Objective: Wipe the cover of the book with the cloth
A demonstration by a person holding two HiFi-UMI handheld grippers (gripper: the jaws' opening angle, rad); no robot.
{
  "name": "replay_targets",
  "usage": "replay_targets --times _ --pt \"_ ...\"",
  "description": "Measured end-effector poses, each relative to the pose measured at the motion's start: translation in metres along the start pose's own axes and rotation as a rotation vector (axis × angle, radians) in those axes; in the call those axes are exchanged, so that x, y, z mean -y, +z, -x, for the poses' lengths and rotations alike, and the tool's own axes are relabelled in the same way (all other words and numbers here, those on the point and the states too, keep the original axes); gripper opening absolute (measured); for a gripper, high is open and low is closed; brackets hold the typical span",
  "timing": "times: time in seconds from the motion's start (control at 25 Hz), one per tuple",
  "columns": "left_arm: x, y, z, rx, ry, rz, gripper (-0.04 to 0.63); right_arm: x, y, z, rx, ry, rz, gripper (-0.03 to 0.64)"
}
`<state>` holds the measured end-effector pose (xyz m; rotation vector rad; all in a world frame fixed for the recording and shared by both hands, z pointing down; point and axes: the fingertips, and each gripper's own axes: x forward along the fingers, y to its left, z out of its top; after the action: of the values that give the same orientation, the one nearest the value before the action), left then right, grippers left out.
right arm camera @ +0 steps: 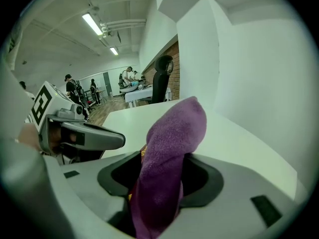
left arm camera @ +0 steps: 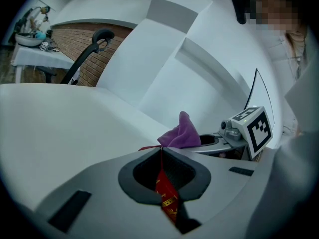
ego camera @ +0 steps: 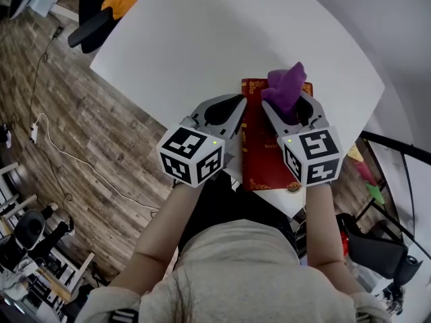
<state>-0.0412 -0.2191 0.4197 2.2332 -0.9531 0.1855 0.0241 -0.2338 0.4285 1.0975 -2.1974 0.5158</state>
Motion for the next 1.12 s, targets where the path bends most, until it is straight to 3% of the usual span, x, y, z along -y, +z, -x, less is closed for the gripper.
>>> replay_targets --times 0.36,0.44,0.52,1.12 --pt "0.002 -0.006 0.002 -0.002 0.005 -0.001 0.025 0.004 0.006 0.018 0.051 -0.026 -0.004 0.217" --pt "0.003 -0.008 0.002 -0.005 0.005 -0.002 0.025 0.006 0.004 0.018 0.055 -0.040 -0.012 0.131" --pt "0.004 -0.009 0.003 -0.004 0.005 -0.001 0.025 0.005 0.002 0.014 0.046 -0.045 0.005 0.120" --pt "0.009 -0.028 0.013 -0.011 0.024 0.017 0.025 -0.031 -0.013 -0.006 -0.005 0.048 0.086 0.114"
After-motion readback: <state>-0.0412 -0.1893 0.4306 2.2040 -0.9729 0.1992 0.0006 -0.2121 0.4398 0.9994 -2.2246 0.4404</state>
